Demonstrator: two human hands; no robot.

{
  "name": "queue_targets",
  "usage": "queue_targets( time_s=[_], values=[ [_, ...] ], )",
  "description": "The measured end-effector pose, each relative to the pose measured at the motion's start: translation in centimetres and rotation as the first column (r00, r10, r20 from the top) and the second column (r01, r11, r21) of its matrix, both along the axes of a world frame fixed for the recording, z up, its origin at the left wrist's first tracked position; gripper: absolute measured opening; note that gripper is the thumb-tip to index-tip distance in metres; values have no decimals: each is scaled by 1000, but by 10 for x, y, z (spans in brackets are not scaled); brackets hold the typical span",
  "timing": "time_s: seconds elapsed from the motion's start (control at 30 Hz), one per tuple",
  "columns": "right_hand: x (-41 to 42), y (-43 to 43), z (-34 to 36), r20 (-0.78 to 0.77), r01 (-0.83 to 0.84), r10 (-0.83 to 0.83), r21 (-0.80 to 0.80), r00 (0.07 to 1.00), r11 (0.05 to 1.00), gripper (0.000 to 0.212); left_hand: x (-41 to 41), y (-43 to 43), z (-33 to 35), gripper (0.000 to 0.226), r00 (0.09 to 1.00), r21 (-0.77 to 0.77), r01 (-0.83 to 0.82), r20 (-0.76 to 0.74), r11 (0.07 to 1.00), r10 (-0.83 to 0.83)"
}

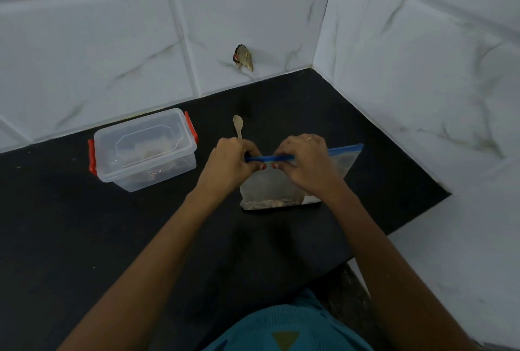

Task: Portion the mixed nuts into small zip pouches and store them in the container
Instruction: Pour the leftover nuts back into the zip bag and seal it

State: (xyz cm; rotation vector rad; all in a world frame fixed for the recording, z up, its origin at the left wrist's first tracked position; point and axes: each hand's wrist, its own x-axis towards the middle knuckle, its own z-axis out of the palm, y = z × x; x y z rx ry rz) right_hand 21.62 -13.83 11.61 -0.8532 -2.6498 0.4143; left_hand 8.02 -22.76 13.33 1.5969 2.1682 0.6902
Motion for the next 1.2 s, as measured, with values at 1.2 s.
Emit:
queue_targets(
  time_s=[1.2],
  values=[
    [-28, -8, -2, -42, -82, 78, -107, 996, 991, 15, -12, -22, -25, 18, 983, 204, -91, 177, 975, 55]
  ],
)
